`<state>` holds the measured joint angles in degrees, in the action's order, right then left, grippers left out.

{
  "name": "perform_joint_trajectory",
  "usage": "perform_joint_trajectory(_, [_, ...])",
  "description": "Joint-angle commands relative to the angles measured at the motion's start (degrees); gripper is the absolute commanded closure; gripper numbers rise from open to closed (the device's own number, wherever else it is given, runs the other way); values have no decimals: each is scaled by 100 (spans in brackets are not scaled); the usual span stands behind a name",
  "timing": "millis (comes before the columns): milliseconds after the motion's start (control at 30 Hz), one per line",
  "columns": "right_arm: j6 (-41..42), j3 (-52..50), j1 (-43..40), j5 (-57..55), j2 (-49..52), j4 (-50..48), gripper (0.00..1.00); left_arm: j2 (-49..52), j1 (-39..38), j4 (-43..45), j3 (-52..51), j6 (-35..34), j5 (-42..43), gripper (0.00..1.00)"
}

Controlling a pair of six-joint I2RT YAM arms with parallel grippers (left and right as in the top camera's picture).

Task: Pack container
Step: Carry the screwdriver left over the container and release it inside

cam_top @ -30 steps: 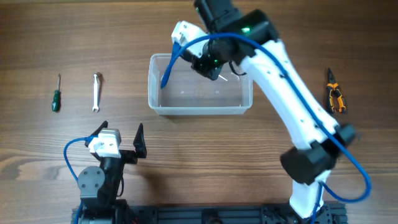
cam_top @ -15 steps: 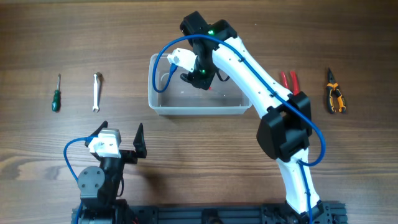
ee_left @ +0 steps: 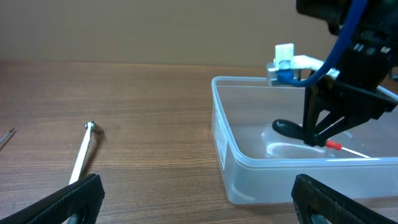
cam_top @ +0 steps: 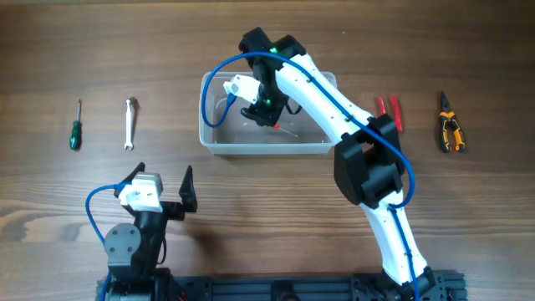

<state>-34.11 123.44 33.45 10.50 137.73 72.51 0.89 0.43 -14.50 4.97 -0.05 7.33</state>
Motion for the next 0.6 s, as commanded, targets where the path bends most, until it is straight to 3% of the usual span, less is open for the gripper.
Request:
perform_joint_trajectory(0, [177, -15, -20, 157, 278, -59, 85, -28, -33, 33, -52, 94, 52, 0])
perform_joint_trajectory(133, [284, -15, -31, 157, 382, -70, 84, -28, -33, 33, -52, 94, 52, 0])
perform_joint_trajectory(233, [280, -15, -31, 160, 382, -109, 72, -28, -33, 33, -52, 94, 52, 0])
perform_joint_trajectory(333, [289, -15, -31, 157, 382, -109, 53, -28, -33, 33, -52, 94, 52, 0])
perform_joint_trajectory(467, [431, 37, -33, 59, 372, -42, 40, -28, -33, 33, -52, 94, 52, 0])
perform_joint_trajectory(500, [433, 122, -44, -59, 361, 37, 35, -28, -33, 33, -52, 94, 52, 0])
perform_joint_trajectory(533, [442, 214, -55, -157, 337, 114, 13, -28, -33, 33, -52, 94, 52, 0])
perform_joint_trajectory(567, [481, 352, -79, -245, 282, 221, 0, -28, -33, 33, -52, 94, 52, 0])
